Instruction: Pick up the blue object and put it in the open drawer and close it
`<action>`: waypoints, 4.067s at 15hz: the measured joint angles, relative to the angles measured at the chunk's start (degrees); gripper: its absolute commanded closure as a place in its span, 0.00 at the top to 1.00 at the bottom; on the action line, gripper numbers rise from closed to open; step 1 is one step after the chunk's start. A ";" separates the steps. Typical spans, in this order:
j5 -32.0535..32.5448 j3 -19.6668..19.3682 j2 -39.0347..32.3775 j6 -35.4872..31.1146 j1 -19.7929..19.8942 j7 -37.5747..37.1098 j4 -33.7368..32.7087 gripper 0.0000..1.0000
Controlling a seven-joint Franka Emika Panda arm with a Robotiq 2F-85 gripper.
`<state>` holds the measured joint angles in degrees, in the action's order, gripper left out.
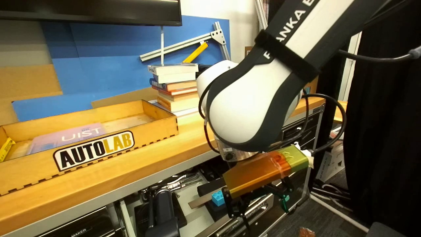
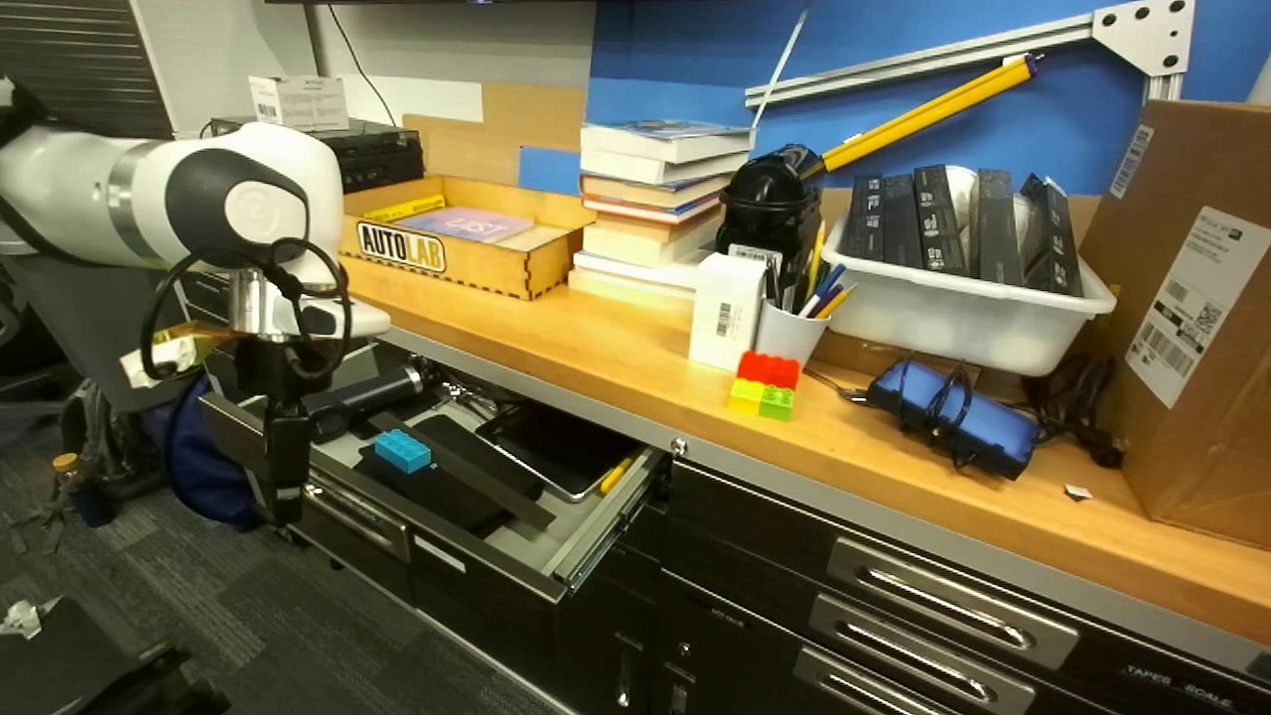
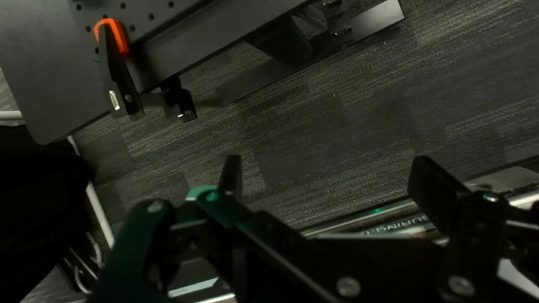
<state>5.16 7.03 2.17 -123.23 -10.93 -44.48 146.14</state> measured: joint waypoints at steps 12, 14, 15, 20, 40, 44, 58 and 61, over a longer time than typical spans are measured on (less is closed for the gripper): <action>13.99 2.80 -7.98 -9.19 -1.09 -4.64 -4.00 1.00; 16.97 2.75 -9.64 -9.20 -1.40 -5.91 -6.34 1.00; 18.56 2.63 -10.56 -9.21 -1.63 -7.05 -7.61 1.00; 26.43 0.98 -15.52 -9.31 -3.35 -13.53 -14.51 1.00; 55.38 -0.98 -27.68 -6.55 -11.22 -54.10 -27.28 1.00; 44.72 1.87 -24.99 -5.09 -7.96 -42.52 -27.85 1.00; -3.02 5.02 1.78 8.41 2.01 11.79 -23.12 1.00; -4.27 3.64 5.90 11.14 2.12 13.23 -23.12 1.00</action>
<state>0.90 10.67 8.07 -112.09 -8.81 -31.25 123.03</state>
